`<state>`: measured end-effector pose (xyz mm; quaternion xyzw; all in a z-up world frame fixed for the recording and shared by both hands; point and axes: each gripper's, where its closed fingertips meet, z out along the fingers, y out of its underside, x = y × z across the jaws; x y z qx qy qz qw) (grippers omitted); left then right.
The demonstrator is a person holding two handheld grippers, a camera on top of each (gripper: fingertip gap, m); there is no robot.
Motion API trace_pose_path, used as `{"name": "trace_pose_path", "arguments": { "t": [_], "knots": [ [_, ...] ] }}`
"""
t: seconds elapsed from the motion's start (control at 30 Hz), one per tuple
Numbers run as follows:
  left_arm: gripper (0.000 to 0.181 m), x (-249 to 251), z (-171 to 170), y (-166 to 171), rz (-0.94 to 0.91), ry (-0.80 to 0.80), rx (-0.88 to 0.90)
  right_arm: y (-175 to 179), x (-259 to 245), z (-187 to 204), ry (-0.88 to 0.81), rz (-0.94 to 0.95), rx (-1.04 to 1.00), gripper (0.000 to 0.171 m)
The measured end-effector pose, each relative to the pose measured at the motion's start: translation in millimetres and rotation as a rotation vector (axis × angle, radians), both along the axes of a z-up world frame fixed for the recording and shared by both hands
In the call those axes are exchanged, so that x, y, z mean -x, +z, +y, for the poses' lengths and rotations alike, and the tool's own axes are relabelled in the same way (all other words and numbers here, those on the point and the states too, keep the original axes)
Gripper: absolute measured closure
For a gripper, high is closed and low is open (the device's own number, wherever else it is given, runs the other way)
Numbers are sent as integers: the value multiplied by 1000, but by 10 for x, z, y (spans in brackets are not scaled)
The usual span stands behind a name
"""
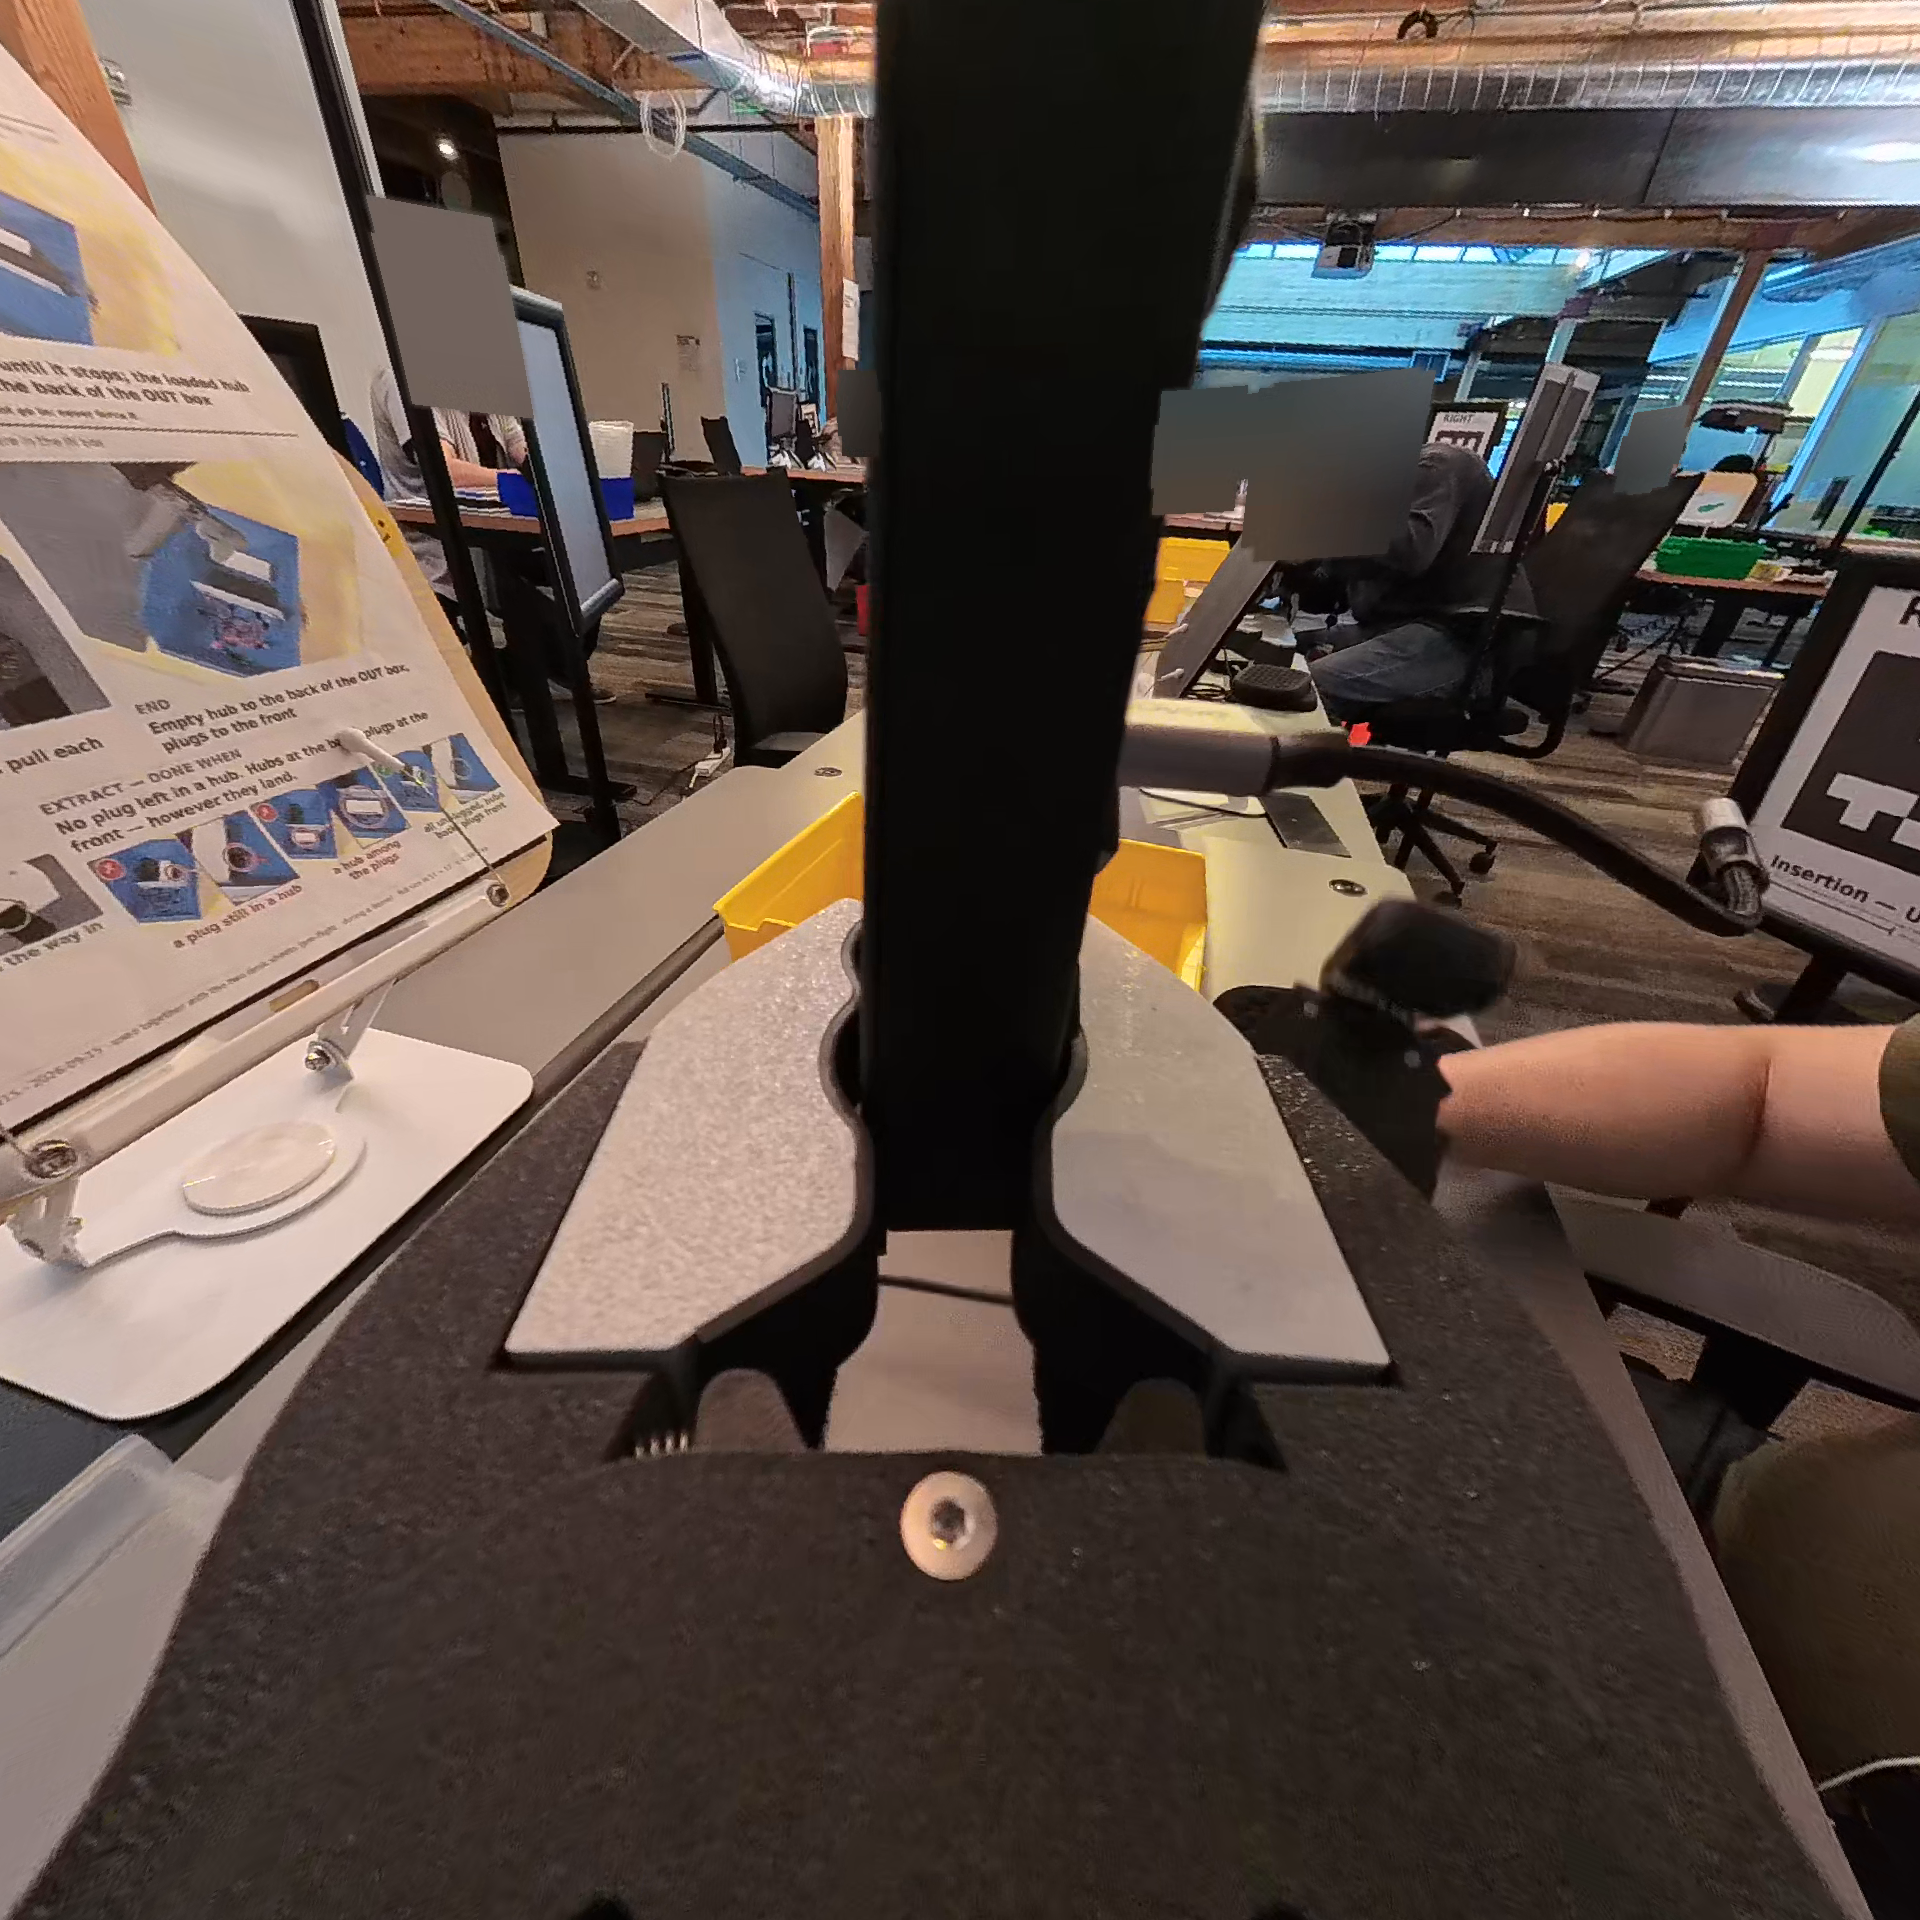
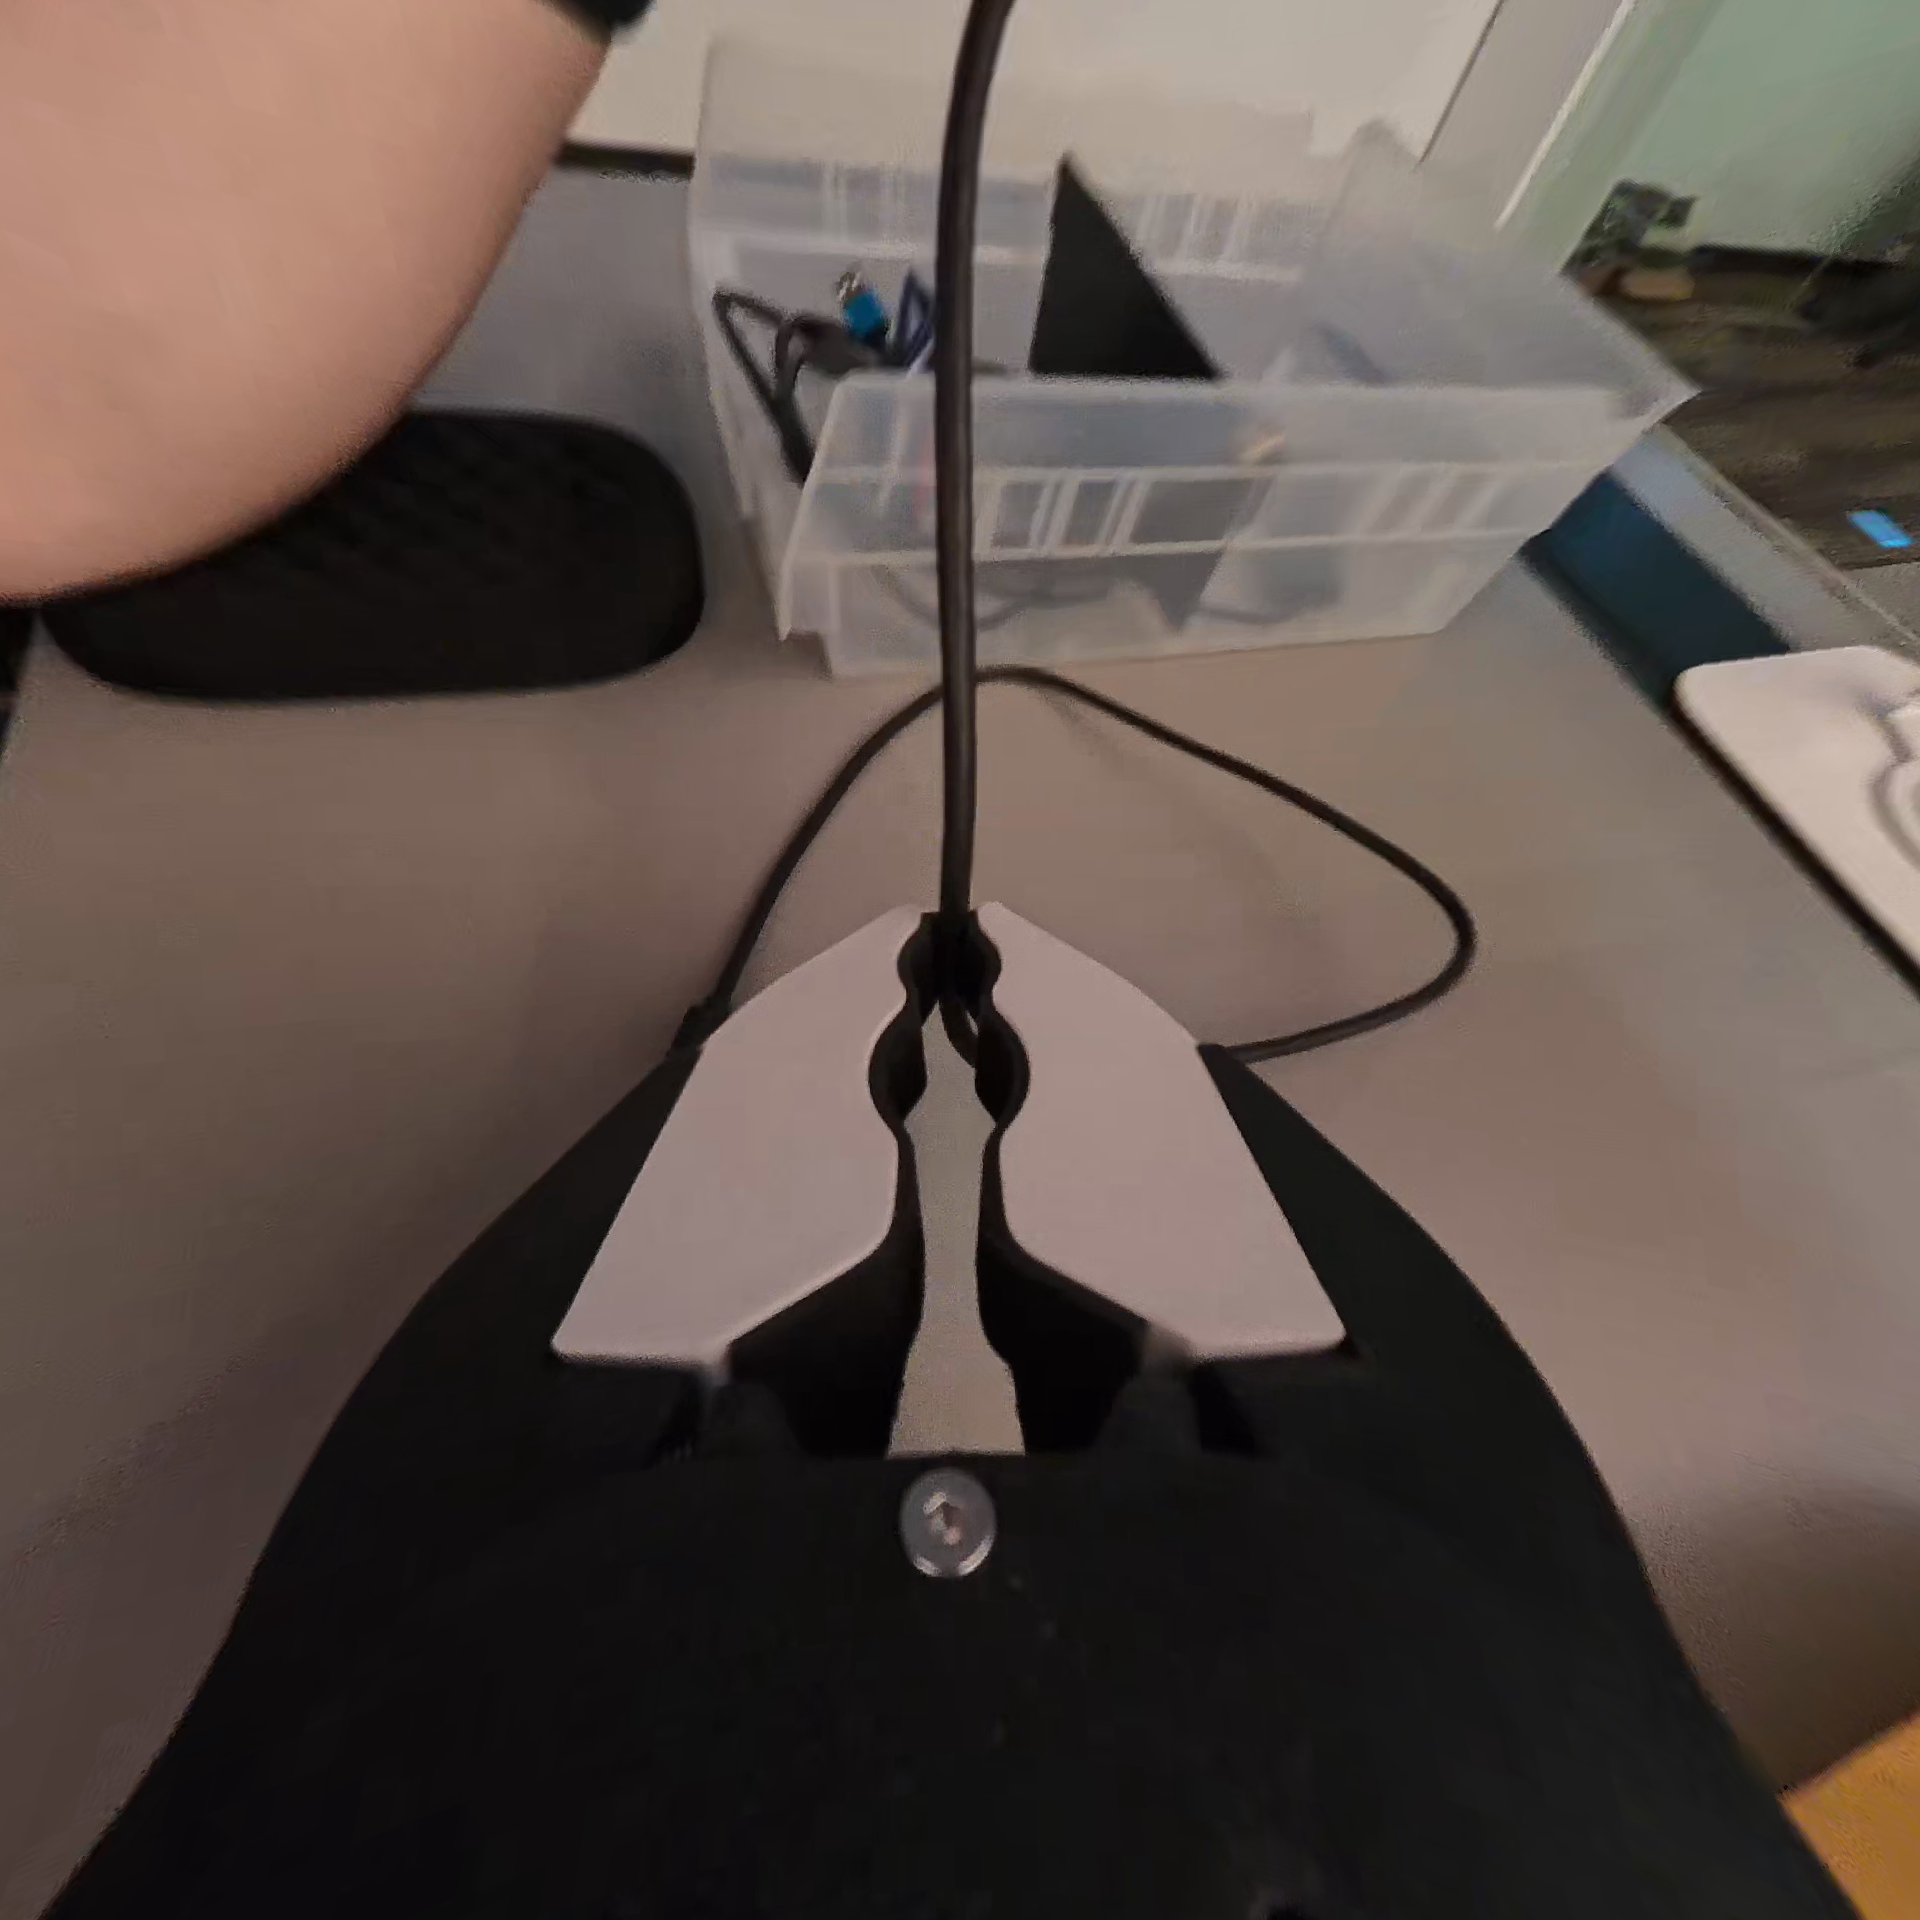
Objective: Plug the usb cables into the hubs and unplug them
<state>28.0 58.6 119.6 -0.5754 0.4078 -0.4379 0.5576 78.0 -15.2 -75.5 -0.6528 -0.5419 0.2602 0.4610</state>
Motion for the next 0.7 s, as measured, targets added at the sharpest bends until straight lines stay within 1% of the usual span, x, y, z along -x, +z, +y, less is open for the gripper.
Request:
{"name": "trace_pose_path", "arguments": {
  "t": [0.1, 0.3, 0.4, 0.53, 0.63, 0.7],
  "knots": [
    [156, 29, -16, 41, -24, -7, 3, 450, -129, 155, -34, 61, 0, 166],
    [156, 70, -74, 130, -62, -25, -3, 1244, -457, 494, -92, 98, -43, 166],
    [156, 86, -86, 155, -68, -22, -9, 1701, -620, 622, -130, 91, -120, 166],
    [156, 63, -119, 186, -75, -29, -12, 2412, -893, 831, -220, 57, -263, 166],
    [155, -61, -171, 201, -84, -50, -3, 2953, -1163, 1012, -308, 68, -350, 166],
    [156, -235, -250, 182, -76, -92, 9, 3264, -1352, 1139, -366, 84, -391, 166]
  ]
}}
